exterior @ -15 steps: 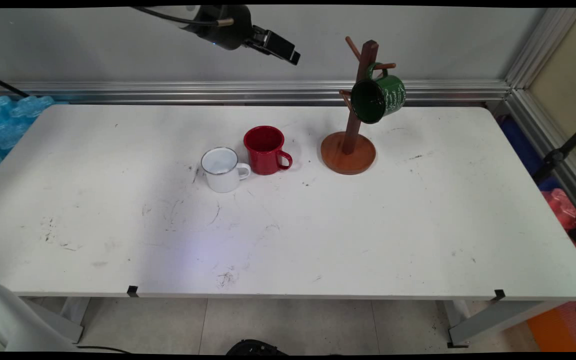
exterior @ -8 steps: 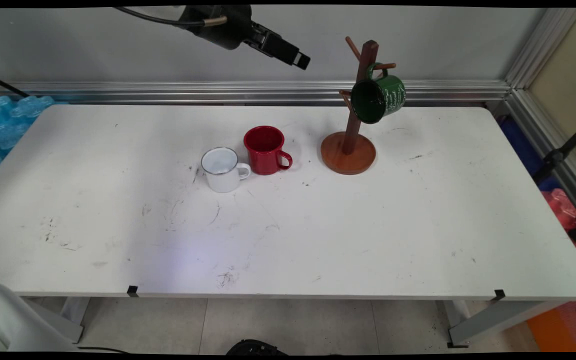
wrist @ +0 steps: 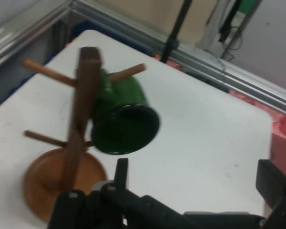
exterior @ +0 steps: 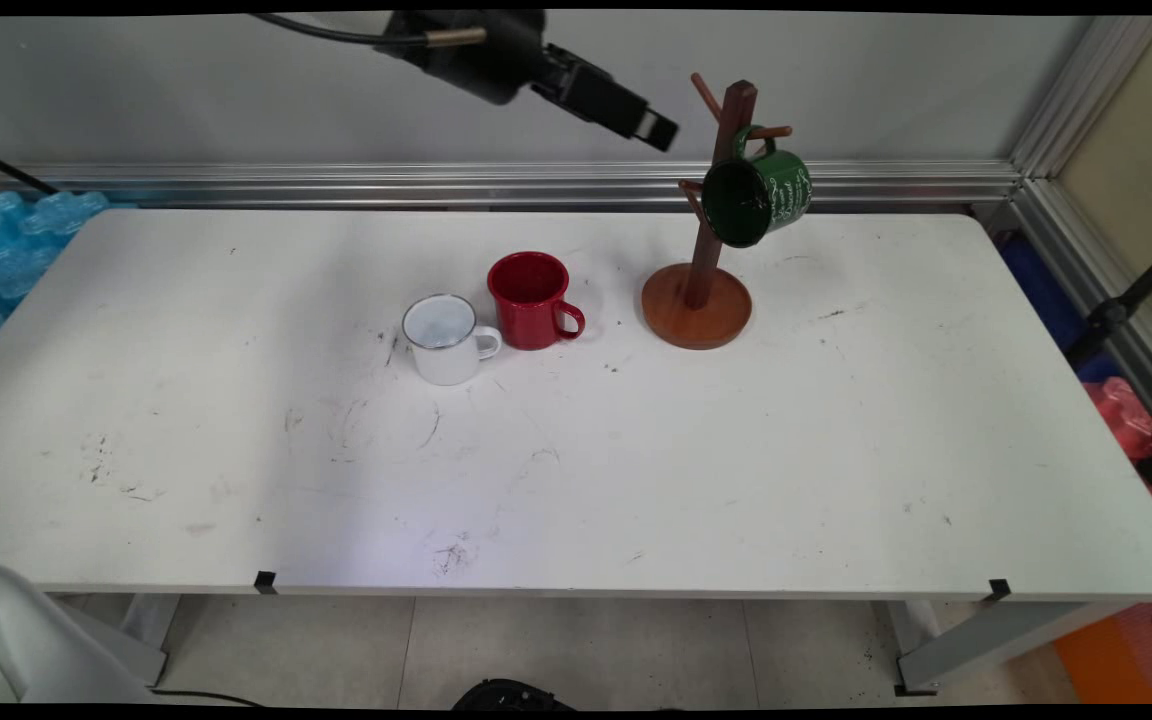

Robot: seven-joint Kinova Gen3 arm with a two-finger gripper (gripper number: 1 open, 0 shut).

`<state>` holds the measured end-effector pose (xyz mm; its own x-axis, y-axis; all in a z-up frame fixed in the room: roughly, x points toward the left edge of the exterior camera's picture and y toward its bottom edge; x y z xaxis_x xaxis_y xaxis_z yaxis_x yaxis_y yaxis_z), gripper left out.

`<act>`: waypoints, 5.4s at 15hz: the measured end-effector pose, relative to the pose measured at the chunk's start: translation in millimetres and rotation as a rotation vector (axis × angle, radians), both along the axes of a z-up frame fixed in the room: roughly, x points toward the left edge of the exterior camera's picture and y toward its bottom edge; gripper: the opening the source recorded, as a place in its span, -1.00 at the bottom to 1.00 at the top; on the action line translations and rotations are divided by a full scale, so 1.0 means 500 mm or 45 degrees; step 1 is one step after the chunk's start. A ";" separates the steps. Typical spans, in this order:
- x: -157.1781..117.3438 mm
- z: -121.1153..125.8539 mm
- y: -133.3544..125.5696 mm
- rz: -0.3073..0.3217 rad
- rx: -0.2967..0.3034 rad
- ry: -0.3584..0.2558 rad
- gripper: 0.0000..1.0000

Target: Pick up the green mug from the rack, then place the picked object on the table

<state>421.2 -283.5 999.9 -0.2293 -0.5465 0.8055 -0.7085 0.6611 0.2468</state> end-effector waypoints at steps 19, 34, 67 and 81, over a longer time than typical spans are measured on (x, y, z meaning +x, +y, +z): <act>-0.206 -0.128 -0.158 0.208 0.257 0.027 1.00; -0.287 -0.179 -0.218 0.224 0.326 0.106 1.00; -0.252 -0.112 -0.169 0.149 0.272 0.136 -1.00; -0.248 -0.079 -0.094 0.095 0.319 0.093 -1.00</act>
